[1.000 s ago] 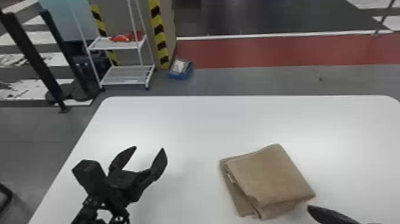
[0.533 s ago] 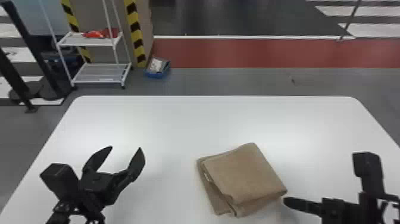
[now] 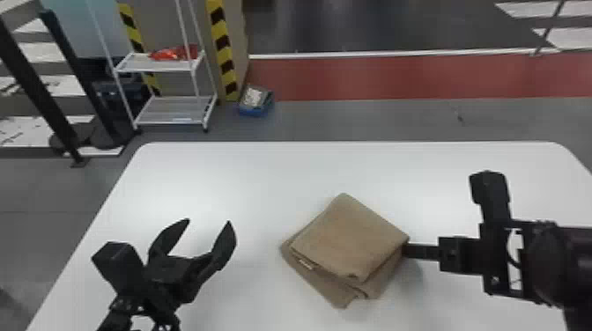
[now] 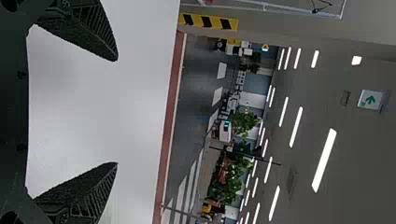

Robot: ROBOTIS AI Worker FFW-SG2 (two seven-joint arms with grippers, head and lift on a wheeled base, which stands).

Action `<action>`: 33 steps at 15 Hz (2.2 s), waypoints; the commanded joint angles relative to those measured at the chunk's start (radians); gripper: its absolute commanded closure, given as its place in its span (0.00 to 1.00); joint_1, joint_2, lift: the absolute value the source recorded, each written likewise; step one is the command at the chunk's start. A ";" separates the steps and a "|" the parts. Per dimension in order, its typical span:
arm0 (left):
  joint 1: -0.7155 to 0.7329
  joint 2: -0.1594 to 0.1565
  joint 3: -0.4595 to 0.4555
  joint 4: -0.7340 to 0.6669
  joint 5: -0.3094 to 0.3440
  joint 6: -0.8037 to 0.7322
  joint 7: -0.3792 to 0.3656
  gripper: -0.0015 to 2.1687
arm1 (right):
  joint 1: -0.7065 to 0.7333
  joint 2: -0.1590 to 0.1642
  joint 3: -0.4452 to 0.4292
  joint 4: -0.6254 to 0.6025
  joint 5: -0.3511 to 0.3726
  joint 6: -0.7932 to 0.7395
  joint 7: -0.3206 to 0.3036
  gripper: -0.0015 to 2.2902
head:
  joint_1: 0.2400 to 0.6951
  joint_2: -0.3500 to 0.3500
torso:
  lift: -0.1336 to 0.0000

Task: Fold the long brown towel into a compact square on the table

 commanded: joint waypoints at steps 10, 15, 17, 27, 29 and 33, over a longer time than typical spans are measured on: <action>-0.009 0.016 -0.015 0.019 0.003 0.000 -0.008 0.04 | -0.192 0.031 0.096 0.399 -0.011 -0.479 -0.107 0.88 | 1.00 0.66 | 0.07; -0.015 0.037 -0.015 0.025 0.018 0.000 -0.006 0.04 | -0.094 0.031 0.063 0.268 -0.011 -0.547 -0.124 0.87 | 1.00 0.67 | 0.07; -0.012 0.039 -0.015 0.012 0.023 0.003 -0.006 0.04 | 0.079 0.031 0.050 0.018 -0.010 -0.562 -0.180 0.75 | 1.00 0.65 | 0.07; 0.115 0.025 -0.005 -0.110 0.002 -0.018 0.028 0.04 | 0.773 0.031 0.095 -0.296 -0.011 -1.501 -0.456 0.03 | 1.00 0.58 | 0.07; 0.186 0.011 0.007 -0.147 -0.003 -0.095 0.054 0.04 | 0.773 0.031 0.105 -0.258 -0.011 -1.513 -0.463 0.04 | 1.00 0.59 | 0.07; 0.227 -0.024 0.027 -0.167 -0.026 -0.163 0.087 0.04 | 0.776 0.031 0.115 -0.224 -0.011 -1.544 -0.464 0.04 | 1.00 0.66 | 0.07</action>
